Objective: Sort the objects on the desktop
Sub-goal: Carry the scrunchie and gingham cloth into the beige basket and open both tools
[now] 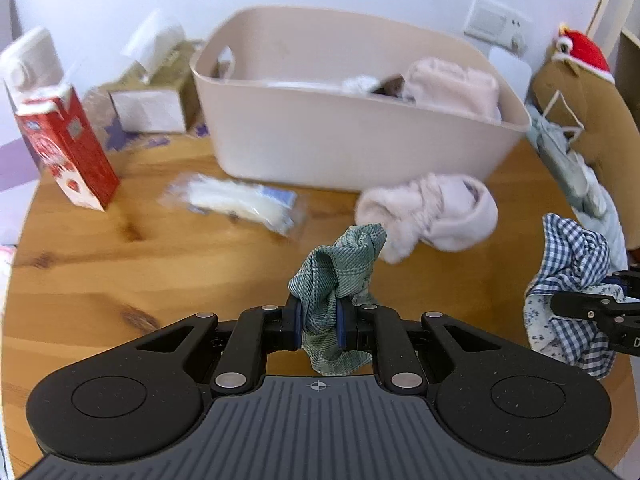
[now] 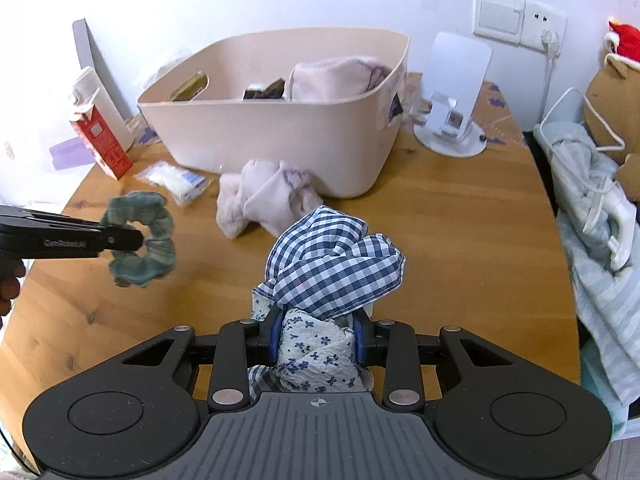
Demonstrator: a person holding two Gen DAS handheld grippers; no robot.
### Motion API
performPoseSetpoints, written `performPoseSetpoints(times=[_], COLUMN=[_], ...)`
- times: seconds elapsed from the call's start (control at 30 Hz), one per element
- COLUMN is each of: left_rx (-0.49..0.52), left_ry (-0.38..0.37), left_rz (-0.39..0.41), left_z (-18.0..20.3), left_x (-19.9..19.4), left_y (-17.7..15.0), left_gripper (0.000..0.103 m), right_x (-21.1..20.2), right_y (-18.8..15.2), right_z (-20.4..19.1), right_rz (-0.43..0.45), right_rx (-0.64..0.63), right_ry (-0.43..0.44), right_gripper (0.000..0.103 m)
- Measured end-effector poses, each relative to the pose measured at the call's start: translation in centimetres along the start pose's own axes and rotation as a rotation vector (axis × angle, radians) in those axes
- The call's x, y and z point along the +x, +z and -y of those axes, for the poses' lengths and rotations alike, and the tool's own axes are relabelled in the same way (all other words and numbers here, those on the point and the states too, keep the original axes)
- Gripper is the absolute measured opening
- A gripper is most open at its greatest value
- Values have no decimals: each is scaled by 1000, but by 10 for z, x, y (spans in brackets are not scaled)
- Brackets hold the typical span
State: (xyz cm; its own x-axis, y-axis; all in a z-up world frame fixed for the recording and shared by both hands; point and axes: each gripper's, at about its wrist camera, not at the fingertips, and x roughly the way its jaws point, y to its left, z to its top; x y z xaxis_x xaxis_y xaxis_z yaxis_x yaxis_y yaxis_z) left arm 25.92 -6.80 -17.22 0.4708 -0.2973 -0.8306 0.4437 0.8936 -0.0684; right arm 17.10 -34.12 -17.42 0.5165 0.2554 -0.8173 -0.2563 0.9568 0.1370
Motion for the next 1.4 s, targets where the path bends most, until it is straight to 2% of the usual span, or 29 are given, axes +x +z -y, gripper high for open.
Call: performPoseSetpoints(times=[0.4,0.9,1.17,1.4], left_rx=[-50,-10,5,-1], left_ry=[54,61,52,25], left_rz=[123,308,356,366], left_z=[-36,-30,-24,-24], left_x=[-33,-68,-73,-57], left_y=[32,100,130,144], left_gripper=[15,15,15,15], right_x=[-24,-49,-50,-37], right_y=[37,96,123,144], right_z=[13,13,15,3], right_rz=[113,298,350,363], right_rx=[-2,-47,-51,-89], right_ry=[-26,-56,-73,-78], right_gripper=[31,31,31,31])
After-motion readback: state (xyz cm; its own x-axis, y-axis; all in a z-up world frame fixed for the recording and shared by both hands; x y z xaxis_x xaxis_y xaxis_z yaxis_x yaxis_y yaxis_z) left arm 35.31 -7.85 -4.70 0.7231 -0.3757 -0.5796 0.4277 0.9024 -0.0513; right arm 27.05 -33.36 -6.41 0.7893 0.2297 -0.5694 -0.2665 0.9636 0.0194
